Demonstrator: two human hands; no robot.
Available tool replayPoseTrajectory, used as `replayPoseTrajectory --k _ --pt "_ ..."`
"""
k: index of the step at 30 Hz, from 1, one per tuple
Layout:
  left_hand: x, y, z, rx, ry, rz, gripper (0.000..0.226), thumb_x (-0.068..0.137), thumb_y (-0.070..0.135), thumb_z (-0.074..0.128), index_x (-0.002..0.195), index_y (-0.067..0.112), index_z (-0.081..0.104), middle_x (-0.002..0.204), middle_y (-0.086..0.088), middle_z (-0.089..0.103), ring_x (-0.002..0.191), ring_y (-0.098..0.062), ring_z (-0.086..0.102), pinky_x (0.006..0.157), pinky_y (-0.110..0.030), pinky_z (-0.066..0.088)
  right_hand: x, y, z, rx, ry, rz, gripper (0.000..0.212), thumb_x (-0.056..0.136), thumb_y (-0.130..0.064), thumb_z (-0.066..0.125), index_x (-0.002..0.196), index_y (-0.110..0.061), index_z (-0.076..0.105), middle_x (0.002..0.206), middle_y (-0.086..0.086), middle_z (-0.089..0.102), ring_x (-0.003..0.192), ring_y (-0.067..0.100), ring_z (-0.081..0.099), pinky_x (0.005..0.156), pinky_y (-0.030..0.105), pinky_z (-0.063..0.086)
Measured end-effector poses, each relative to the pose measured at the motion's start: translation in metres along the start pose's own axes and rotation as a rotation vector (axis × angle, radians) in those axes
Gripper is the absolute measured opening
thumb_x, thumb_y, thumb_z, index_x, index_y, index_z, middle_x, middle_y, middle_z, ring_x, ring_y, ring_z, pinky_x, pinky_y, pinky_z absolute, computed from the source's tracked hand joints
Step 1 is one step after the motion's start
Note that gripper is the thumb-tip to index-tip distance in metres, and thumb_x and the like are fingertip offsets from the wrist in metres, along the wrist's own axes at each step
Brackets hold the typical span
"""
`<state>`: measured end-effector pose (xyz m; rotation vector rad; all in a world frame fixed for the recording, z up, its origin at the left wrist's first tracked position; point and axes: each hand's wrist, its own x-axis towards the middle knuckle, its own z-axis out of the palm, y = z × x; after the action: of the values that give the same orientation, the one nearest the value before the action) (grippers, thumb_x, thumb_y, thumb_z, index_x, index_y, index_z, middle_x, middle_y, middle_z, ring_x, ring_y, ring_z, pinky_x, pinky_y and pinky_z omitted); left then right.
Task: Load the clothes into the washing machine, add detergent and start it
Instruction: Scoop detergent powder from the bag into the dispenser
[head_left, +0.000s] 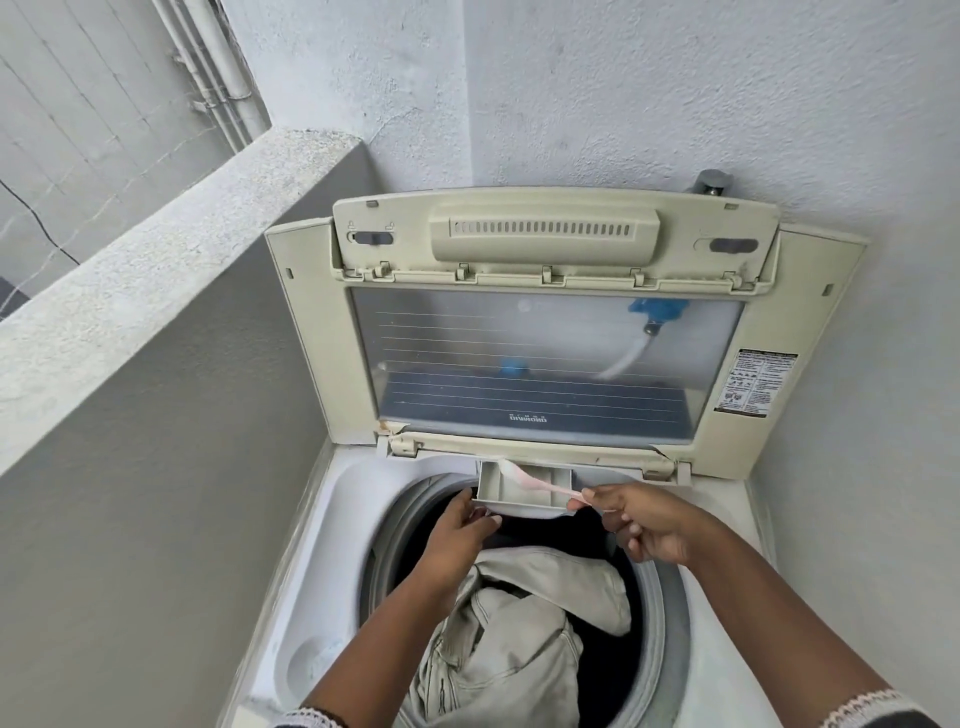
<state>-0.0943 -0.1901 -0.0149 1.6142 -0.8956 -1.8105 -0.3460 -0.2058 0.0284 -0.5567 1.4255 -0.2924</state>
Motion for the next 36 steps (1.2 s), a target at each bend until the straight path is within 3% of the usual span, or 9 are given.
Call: replayPoseTrajectory --k 5,10,15,19,21,26,30,33,36 --pt "-0.015 0.001 -0.002 0.002 0.018 0.052 0.051 0.092 0.006 0.061 0.138 0.024 0.047 0.129 -0.002 0.063 0.119 -0.015 0.06 0.103 -0.036 0.047 -0.004 0.012 0.003 0.127 -0.048 0.023 0.033 0.102 -0.036 0.049 0.122 -0.017 0.067 0.057 -0.009 0.023 0.041 0.002 0.02 0.04 0.014 0.026" --pt "-0.043 0.003 -0.017 0.073 0.062 0.122 0.047 0.091 0.011 0.064 0.133 0.027 0.052 0.124 0.002 0.066 0.113 -0.01 0.063 0.103 -0.035 0.048 -0.039 0.005 0.029 -0.217 0.125 -0.268 0.024 0.1 -0.034 0.055 0.108 -0.022 0.074 0.06 -0.005 0.032 0.05 0.009 0.026 0.051 0.021 0.024" --pt "-0.094 0.019 -0.035 0.271 0.255 0.349 0.036 0.091 0.01 0.063 0.12 0.029 0.053 0.118 0.012 0.058 0.101 0.004 0.057 0.077 -0.002 0.042 -0.085 -0.016 0.072 -0.515 0.261 -0.611 0.025 0.1 -0.043 0.051 0.109 -0.032 0.071 0.056 -0.022 0.051 0.054 -0.005 0.044 0.059 0.018 0.035" --pt "-0.141 0.034 -0.064 0.486 0.436 0.594 0.046 0.091 0.021 0.061 0.135 0.023 0.046 0.136 0.004 0.039 0.13 -0.009 0.038 0.104 -0.019 0.03 -0.117 -0.036 0.121 -0.567 0.292 -0.797 0.027 0.101 -0.04 0.049 0.121 -0.032 0.066 0.11 -0.023 0.066 0.094 -0.006 0.057 0.082 0.022 0.042" --pt "-0.166 0.043 -0.082 0.52 0.533 0.714 0.047 0.088 0.024 0.061 0.133 0.02 0.048 0.14 -0.001 0.037 0.137 -0.015 0.033 0.11 -0.022 0.025 -0.133 -0.044 0.147 -0.575 0.29 -0.878 0.022 0.103 -0.034 0.048 0.114 -0.031 0.067 0.097 -0.02 0.066 0.083 -0.003 0.058 0.074 0.022 0.042" --pt "-0.245 0.063 -0.131 0.649 0.793 1.06 0.041 0.088 0.01 0.066 0.126 0.02 0.056 0.146 -0.002 0.037 0.14 -0.014 0.032 0.11 -0.01 0.021 -0.168 -0.058 0.214 -0.555 0.225 -1.095 0.025 0.104 -0.025 0.046 0.089 -0.029 0.065 0.059 -0.008 0.046 0.056 0.011 0.041 0.06 0.031 0.033" --pt "-0.302 0.067 -0.175 0.785 1.01 1.29 0.039 0.088 0.017 0.066 0.125 0.017 0.055 0.145 -0.01 0.04 0.145 -0.026 0.028 0.118 -0.031 0.023 -0.194 -0.068 0.262 -0.487 0.147 -1.243 0.022 0.104 -0.025 0.045 0.097 -0.027 0.066 0.053 -0.012 0.037 0.047 0.007 0.033 0.053 0.029 0.03" --pt "-0.337 0.064 -0.223 0.745 1.293 1.288 0.049 0.086 0.032 0.068 0.128 0.008 0.055 0.146 -0.017 0.038 0.145 -0.032 0.025 0.119 -0.042 0.022 -0.212 -0.082 0.298 -0.514 0.119 -1.367 0.02 0.104 -0.025 0.046 0.099 -0.025 0.065 0.05 -0.01 0.036 0.043 0.006 0.032 0.05 0.029 0.028" --pt "-0.358 0.06 -0.267 0.586 1.448 1.161 0.081 0.08 0.046 0.07 0.142 0.006 0.038 0.151 -0.018 0.026 0.146 -0.028 0.018 0.121 -0.031 0.016 -0.227 -0.1 0.332 -0.592 0.206 -1.523 0.02 0.103 -0.025 0.046 0.105 -0.024 0.066 0.055 -0.006 0.047 0.046 0.007 0.039 0.052 0.032 0.032"
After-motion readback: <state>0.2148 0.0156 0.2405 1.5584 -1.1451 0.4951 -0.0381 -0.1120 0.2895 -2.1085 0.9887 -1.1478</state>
